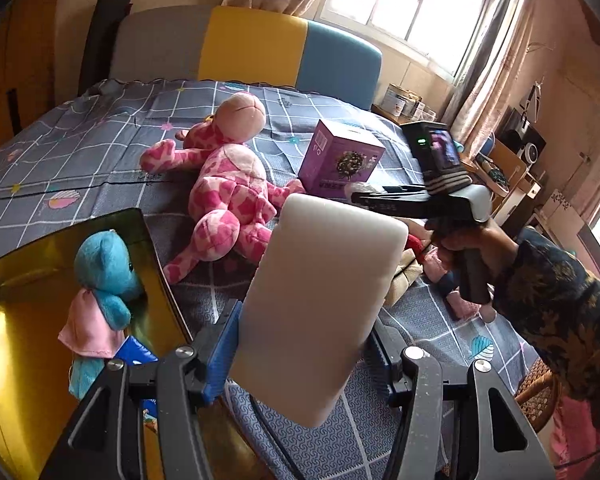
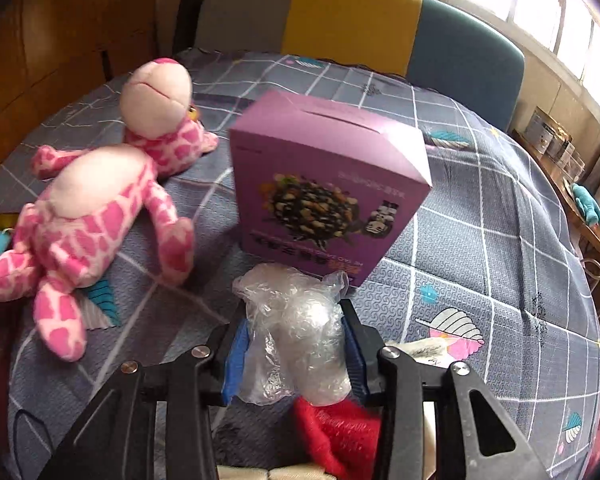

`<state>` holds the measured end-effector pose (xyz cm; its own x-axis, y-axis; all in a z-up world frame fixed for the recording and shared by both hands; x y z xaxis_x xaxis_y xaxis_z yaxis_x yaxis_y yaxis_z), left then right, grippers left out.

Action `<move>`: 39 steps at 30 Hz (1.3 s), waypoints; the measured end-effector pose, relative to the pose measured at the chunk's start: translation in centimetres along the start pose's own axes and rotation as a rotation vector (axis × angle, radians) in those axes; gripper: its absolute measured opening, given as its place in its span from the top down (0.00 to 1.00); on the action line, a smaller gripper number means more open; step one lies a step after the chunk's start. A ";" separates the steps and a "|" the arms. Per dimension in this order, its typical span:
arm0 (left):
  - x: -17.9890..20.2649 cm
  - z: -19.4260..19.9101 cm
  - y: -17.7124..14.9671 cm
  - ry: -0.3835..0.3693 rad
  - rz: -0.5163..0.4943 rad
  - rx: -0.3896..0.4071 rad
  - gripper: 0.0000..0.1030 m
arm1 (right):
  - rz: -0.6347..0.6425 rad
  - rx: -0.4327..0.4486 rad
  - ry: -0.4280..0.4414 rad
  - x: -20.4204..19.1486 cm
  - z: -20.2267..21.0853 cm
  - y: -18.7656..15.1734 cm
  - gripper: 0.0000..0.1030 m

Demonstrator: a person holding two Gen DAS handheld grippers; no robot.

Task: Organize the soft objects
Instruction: 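Lift the white foam block with the left gripper while the right gripper grasps the clear plastic bag, then lower the white foam block into the gold tray and open the left gripper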

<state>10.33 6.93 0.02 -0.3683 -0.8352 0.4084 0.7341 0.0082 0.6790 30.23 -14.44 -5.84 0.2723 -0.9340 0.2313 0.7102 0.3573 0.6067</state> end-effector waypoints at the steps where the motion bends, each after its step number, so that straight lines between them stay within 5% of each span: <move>1: -0.1 0.1 -0.1 0.002 0.007 0.002 0.44 | 0.006 0.009 0.018 -0.6 1.0 -0.3 0.60; 17: -3.1 5.1 -2.4 0.204 0.116 0.086 0.44 | 0.084 0.008 0.181 -8.2 11.5 -10.1 0.59; 24: -5.5 7.6 -3.9 0.340 0.169 0.114 0.44 | 0.062 -0.081 0.121 -8.6 9.1 -13.1 0.60; 39: -11.6 8.8 -6.1 0.524 0.278 0.083 0.44 | -0.069 -0.094 0.110 -7.2 8.2 -14.8 0.60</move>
<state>5.12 21.43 -3.45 0.1772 -0.9553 0.2368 0.7081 0.2909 0.6434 12.45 -12.98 -10.26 0.2867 -0.9524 0.1042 0.7858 0.2959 0.5431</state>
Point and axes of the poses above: each gripper's, at about its wrist camera, not at the fingertips, and z roughly against the way its jaws point, x to its right, y to its top, the point moved 2 cm from there along -z, roughly the way its jaws point, and after that the axes turned 13 degrees about -y, right-handed, at the moved point
